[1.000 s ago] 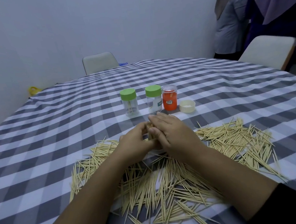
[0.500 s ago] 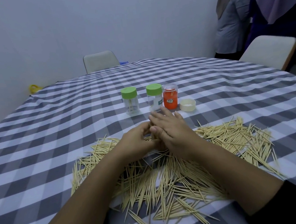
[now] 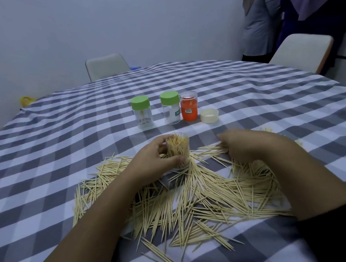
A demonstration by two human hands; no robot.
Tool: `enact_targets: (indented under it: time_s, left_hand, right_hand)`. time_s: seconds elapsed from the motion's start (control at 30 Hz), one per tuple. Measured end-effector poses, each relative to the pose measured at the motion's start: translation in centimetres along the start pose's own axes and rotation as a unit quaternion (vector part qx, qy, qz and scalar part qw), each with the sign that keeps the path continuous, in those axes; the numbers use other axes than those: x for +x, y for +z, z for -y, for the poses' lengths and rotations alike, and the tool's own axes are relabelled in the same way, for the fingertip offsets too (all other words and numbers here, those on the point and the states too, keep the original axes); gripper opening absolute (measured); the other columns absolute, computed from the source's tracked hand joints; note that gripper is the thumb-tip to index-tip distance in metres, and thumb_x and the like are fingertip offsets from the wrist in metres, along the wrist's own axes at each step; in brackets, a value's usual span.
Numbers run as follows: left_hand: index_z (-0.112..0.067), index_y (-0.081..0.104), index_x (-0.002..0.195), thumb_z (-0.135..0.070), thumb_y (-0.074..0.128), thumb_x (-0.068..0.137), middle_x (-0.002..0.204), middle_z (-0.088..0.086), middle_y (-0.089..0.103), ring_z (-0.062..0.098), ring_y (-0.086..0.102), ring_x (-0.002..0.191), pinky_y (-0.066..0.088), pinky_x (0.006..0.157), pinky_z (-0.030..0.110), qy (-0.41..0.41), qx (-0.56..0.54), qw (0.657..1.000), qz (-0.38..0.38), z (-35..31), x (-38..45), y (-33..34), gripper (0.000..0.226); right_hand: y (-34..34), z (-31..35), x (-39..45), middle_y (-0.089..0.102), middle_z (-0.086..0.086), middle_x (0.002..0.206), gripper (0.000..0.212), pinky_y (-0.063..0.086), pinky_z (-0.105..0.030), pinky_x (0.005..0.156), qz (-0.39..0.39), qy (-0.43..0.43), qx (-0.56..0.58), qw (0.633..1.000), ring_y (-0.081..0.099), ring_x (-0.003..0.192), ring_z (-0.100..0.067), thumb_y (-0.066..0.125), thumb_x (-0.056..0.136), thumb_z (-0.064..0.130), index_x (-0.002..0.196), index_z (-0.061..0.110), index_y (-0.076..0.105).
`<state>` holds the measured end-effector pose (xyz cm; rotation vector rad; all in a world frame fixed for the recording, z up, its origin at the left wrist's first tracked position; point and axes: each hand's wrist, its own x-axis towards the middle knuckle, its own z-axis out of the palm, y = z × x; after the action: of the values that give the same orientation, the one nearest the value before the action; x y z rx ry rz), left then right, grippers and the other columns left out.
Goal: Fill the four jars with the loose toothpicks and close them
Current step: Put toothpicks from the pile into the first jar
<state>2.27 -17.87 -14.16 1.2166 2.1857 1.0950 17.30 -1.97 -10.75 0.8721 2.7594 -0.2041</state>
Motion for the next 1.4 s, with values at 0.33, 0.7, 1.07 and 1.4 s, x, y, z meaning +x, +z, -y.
enact_targets:
  time_s: [0.33,0.7,1.07,1.4]
  left_hand:
    - [-0.032,0.047,0.131,-0.033,0.074,0.079,0.112,-0.014,0.064,-0.001,0.06,0.101,0.045,0.088,0.023,0.004,-0.001,1.0,-0.01,-0.1,0.0,0.3,0.058]
    - [-0.033,0.044,0.133,-0.034,0.073,0.081,0.116,-0.012,0.062,-0.002,0.062,0.092,0.05,0.069,0.014,0.005,-0.001,1.0,-0.006,-0.3,-0.2,0.2,0.059]
    - [-0.032,0.042,0.135,-0.036,0.072,0.081,0.122,-0.01,0.061,-0.001,0.061,0.095,0.048,0.064,0.008,0.008,0.005,1.0,-0.004,-0.2,-0.1,0.2,0.062]
    - [-0.031,0.04,0.136,-0.033,0.071,0.082,0.122,-0.01,0.059,0.003,0.067,0.083,0.06,0.068,0.029,0.001,-0.005,1.0,-0.001,-0.4,-0.3,0.2,0.063]
  right_hand:
    - [0.6,-0.1,1.3,0.055,-0.004,0.087,0.031,0.044,-0.029,0.073,-0.021,0.074,-0.031,0.997,0.056,0.088,-0.024,0.055,0.092,0.013,0.121,0.004,0.053]
    - [1.2,0.3,3.7,0.061,-0.006,0.111,0.038,0.05,-0.031,0.08,-0.048,0.104,-0.01,0.993,0.06,0.097,-0.023,0.06,0.085,0.011,0.123,0.013,0.056]
    - [1.4,1.7,1.5,0.059,-0.005,0.1,0.019,0.035,-0.03,0.079,-0.132,0.033,-0.14,0.981,0.051,0.085,-0.022,0.052,0.088,0.006,0.103,0.012,0.06]
    - [1.2,2.2,1.8,0.065,-0.006,0.103,0.024,0.044,-0.031,0.075,-0.242,-0.005,0.225,0.944,0.058,0.093,-0.023,0.047,0.097,0.017,0.114,0.016,0.063]
